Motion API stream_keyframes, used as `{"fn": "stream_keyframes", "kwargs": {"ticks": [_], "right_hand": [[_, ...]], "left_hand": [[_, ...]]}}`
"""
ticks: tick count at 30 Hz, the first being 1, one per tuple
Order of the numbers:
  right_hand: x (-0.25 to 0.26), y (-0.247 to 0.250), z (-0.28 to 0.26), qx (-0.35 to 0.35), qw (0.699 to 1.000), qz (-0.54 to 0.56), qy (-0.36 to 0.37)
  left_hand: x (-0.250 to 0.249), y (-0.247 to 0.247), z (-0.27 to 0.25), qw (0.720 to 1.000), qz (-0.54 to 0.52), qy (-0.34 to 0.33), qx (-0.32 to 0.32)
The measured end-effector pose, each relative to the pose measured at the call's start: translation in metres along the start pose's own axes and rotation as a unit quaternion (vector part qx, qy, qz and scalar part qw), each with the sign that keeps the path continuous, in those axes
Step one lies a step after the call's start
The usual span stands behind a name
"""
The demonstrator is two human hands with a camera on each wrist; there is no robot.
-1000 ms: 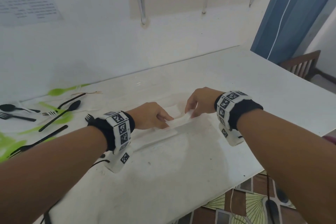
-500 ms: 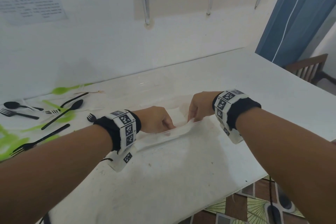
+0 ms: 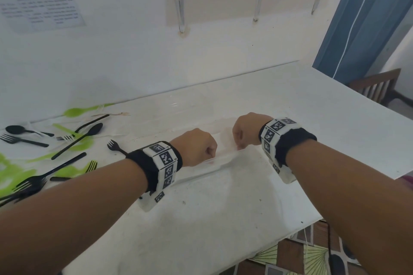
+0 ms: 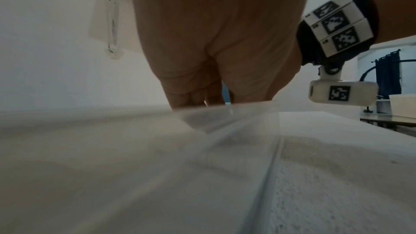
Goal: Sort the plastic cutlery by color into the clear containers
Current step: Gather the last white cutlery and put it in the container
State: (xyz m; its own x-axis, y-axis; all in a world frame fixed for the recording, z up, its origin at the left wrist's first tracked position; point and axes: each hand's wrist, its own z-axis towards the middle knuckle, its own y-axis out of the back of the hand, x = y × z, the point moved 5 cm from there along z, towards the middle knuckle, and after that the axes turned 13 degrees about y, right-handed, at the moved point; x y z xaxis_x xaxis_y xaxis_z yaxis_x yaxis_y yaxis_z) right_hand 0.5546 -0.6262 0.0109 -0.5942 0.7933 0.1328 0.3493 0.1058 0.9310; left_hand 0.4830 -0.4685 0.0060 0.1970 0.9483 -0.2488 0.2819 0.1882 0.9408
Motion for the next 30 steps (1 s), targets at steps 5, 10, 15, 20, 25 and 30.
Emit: {"fn": "stream_keyframes", "kwargs": {"ticks": [5, 10, 15, 20, 25, 30], "right_hand": [[0.002, -0.001, -0.002, 0.003, 1.000, -0.008, -0.016], [0.017, 0.014, -0.006, -0.057, 0.998, -0.006, 0.000], [0.048, 0.035, 0.015, -0.169, 0.973, 0.152, 0.042], [0.112, 0.054, 0.056, -0.167, 0.949, 0.252, 0.086], [0.200, 0.057, 0.102, -0.113, 0.948, 0.266, 0.131], [0.288, 0.048, 0.140, -0.066, 0.960, 0.217, 0.164]], "left_hand": [[0.001, 0.002, 0.002, 1.000, -0.003, 0.003, 0.017], [0.015, 0.009, -0.001, 0.998, -0.051, 0.020, 0.022], [0.065, 0.050, -0.023, 0.983, -0.131, 0.101, -0.076], [0.141, 0.080, -0.071, 0.960, -0.120, 0.244, -0.065], [0.214, 0.086, -0.131, 0.939, -0.104, 0.325, -0.033], [0.282, 0.085, -0.185, 0.923, -0.116, 0.365, -0.042]]}}
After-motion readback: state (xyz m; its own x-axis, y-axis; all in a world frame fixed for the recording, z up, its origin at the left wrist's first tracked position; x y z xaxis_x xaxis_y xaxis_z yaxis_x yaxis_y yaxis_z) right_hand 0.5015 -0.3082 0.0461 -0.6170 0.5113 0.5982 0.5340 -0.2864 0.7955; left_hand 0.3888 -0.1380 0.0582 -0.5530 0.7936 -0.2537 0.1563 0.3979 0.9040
